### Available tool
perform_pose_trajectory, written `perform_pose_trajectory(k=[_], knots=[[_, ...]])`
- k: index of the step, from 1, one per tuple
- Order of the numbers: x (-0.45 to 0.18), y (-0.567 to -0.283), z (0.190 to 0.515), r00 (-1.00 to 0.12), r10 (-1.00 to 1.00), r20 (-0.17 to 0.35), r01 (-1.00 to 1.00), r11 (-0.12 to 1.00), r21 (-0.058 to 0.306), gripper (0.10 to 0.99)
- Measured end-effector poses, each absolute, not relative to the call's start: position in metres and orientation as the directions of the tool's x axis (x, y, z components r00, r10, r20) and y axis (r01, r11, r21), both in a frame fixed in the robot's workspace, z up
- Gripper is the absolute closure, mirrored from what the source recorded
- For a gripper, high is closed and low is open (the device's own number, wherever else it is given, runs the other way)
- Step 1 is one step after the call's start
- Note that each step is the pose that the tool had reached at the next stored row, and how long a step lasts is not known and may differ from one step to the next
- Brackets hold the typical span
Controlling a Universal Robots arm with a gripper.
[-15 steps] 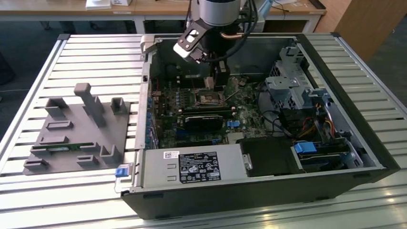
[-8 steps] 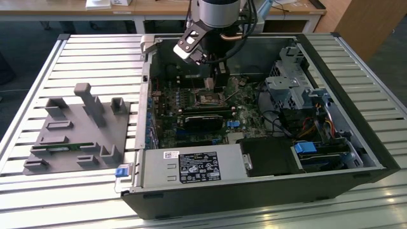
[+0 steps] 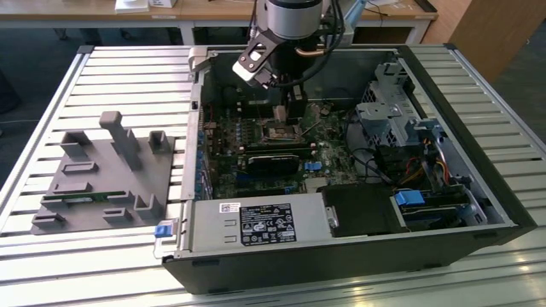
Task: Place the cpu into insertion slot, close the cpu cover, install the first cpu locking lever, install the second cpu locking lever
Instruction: 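Place the cpu into insertion slot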
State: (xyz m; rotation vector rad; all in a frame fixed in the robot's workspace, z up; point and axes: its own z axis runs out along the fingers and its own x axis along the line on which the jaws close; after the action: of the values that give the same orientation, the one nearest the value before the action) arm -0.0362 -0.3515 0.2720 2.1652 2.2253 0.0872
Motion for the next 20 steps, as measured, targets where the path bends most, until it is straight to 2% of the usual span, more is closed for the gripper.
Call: perform_pose_trajectory(k=[20], knots=[[-0.036,-0.35,0.256,-0.028,1.0,0.008,0.998,0.027,0.065,0.545]])
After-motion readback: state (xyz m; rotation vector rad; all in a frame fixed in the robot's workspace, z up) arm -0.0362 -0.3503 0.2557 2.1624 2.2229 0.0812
